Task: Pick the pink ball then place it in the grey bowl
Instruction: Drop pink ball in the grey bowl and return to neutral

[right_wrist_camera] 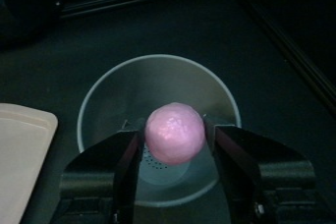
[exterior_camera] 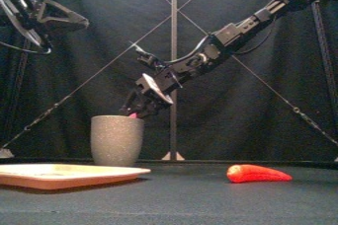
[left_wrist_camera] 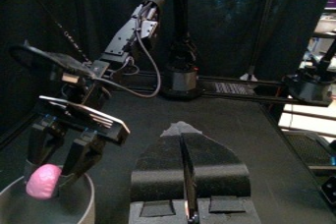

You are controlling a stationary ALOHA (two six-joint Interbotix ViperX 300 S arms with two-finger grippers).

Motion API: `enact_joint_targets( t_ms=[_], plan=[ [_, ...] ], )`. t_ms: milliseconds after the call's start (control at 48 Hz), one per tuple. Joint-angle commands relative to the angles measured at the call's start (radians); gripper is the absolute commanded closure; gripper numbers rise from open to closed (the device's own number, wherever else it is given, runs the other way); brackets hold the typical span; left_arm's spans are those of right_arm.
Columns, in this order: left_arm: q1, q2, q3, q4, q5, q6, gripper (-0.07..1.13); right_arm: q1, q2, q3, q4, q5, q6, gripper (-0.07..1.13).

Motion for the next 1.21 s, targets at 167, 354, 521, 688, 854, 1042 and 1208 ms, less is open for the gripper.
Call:
enact_joint_targets(
  t_ms=[167, 354, 521, 688, 854, 1042, 1208],
  plan=[
    [0.003, 0.005, -0.011, -0.002, -0.005, 0.000, 0.95, 0.003, -0.009, -0.071, 0.003, 0.031, 0.006, 0.07],
    [0.003, 0.005, -0.009, -0.002, -0.005, 0.000, 0.95, 0.003, -0.011, -0.072, 0.009, 0.017, 0.005, 0.03],
    [0.003, 0.005, -0.003, -0.002, -0.005, -0.002, 0.95, 0.011, -0.060, -0.028, 0.008, -0.014, 0.005, 0.03],
    [0.002, 0.005, 0.008, -0.012, -0.005, -0.003, 0.95, 0.029, -0.190, 0.121, 0.017, -0.080, 0.006, 0.03],
    [-0.002, 0.005, 0.014, -0.029, -0.005, -0.002, 0.95, 0.061, -0.344, 0.325, 0.049, -0.206, 0.005, 0.03],
    [-0.002, 0.005, 0.017, -0.040, -0.006, -0.002, 0.95, 0.107, -0.497, 0.581, 0.049, -0.413, 0.003, 0.03],
    [-0.002, 0.005, 0.018, -0.040, 0.002, -0.003, 0.95, 0.152, -0.614, 0.750, 0.057, -0.520, 0.005, 0.03]
  ],
)
